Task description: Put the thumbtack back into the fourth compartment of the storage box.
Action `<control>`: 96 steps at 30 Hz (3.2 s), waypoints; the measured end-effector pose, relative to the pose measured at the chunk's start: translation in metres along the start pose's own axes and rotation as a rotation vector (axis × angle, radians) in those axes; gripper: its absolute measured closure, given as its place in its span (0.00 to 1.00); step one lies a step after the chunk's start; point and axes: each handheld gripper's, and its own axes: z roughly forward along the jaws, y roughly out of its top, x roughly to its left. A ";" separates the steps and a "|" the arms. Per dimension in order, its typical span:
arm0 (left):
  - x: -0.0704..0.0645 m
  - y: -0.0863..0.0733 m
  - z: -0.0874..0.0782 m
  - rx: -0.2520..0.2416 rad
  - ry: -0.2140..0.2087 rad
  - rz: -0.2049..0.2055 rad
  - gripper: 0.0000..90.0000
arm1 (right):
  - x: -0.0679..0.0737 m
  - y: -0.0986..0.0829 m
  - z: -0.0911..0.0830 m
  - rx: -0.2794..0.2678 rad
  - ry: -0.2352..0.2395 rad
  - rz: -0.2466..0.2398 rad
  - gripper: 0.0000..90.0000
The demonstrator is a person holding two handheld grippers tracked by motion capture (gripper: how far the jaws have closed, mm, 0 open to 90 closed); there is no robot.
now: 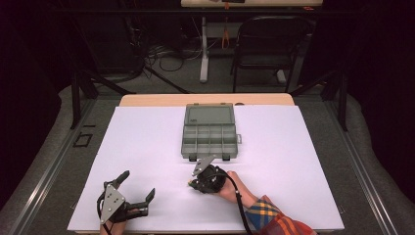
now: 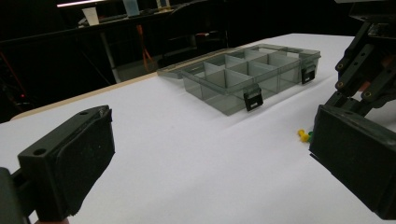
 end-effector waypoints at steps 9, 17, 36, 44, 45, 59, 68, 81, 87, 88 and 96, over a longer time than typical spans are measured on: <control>0.000 0.000 0.000 0.002 0.000 0.000 0.00 | -0.001 -0.001 -0.011 0.022 -0.036 0.032 0.84; 0.000 0.000 0.000 0.003 -0.001 0.001 0.00 | -0.016 -0.011 -0.023 0.045 -0.091 0.099 0.79; 0.001 0.000 0.000 0.004 0.000 0.002 0.00 | -0.017 -0.013 -0.027 0.065 -0.112 0.132 0.93; 0.000 0.001 -0.001 0.002 -0.002 0.000 0.00 | -0.021 -0.009 -0.045 -0.001 -0.143 0.145 0.93; 0.000 0.001 -0.001 0.002 -0.002 0.000 0.00 | -0.021 -0.009 -0.045 -0.001 -0.143 0.145 0.93; -0.001 0.000 0.000 0.003 -0.007 0.001 0.00 | -0.034 -0.008 -0.074 -0.068 -0.223 0.174 0.93; -0.001 0.001 0.000 -0.001 -0.006 -0.001 0.00 | -0.041 -0.006 -0.084 -0.082 -0.270 0.188 0.93; -0.001 0.001 0.001 0.003 -0.010 0.002 0.00 | -0.060 0.003 -0.105 -0.114 -0.344 0.195 0.93; -0.001 0.001 0.001 0.004 -0.011 -0.003 0.00 | -0.075 0.008 -0.110 -0.112 -0.373 0.208 0.93; -0.001 0.001 0.001 0.004 -0.011 -0.003 0.00 | -0.077 0.009 -0.110 -0.111 -0.379 0.209 0.93; 0.000 0.001 0.001 0.001 -0.011 0.000 0.00 | -0.096 0.017 -0.110 -0.100 -0.399 0.223 0.93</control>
